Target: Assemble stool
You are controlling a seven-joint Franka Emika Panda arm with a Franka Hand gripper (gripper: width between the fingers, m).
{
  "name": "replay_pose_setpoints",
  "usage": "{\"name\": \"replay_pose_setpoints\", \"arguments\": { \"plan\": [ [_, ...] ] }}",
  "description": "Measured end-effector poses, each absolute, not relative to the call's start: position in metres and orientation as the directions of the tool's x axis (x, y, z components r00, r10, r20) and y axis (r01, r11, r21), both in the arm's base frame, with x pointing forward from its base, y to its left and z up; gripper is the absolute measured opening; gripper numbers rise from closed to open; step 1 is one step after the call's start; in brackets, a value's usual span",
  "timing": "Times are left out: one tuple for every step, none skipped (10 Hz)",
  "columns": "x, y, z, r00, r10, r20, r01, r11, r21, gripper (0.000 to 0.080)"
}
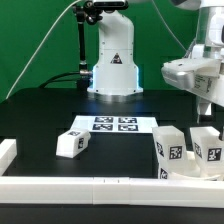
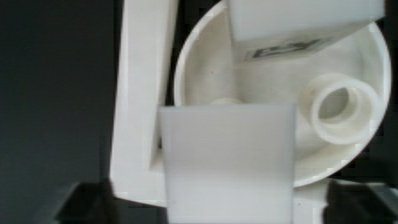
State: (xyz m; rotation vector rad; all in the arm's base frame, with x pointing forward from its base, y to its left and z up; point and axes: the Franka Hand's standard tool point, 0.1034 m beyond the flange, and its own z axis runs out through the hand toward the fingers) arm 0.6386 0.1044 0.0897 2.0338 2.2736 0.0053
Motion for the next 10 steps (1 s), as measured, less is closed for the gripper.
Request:
{"name": "replay_pose_setpoints", "arguments": {
  "plan": [
    [0.6387,0.104,0.0897,-0.101,0.993,-0.065,0.992,0.105,0.064,0.0403],
    [0.639,0.1038,0.09,-0.084,0.994,-0.064,0.994,0.088,0.066,0.0328],
    [0.6391,0.1034,0.09,-0.083,0.994,-0.064,0.994,0.087,0.066,0.0328],
    [0.6391,0.1032,0.09,-0.073,0.995,-0.063,0.995,0.077,0.067,0.0328],
    [0.6382,0.1033,0.0898,0.076,0.996,-0.048,0.995,-0.073,0.064,0.0328],
    [0.6376,0.1026,0.0896,0.194,0.98,-0.046,0.98,-0.192,0.053,0.0328],
    [0.6382,0.1026,0.0898,0.327,0.944,-0.04,0.945,-0.325,0.04,0.0328],
    [0.6393,0.1026,0.0905,0.436,0.899,-0.038,0.9,-0.435,0.033,0.0328],
    [0.6415,0.1047,0.0905,0.508,0.861,-0.022,0.861,-0.507,0.049,0.0329],
    [0.6414,0.1049,0.0903,0.579,0.815,-0.018,0.815,-0.578,0.051,0.033]
  ]
}}
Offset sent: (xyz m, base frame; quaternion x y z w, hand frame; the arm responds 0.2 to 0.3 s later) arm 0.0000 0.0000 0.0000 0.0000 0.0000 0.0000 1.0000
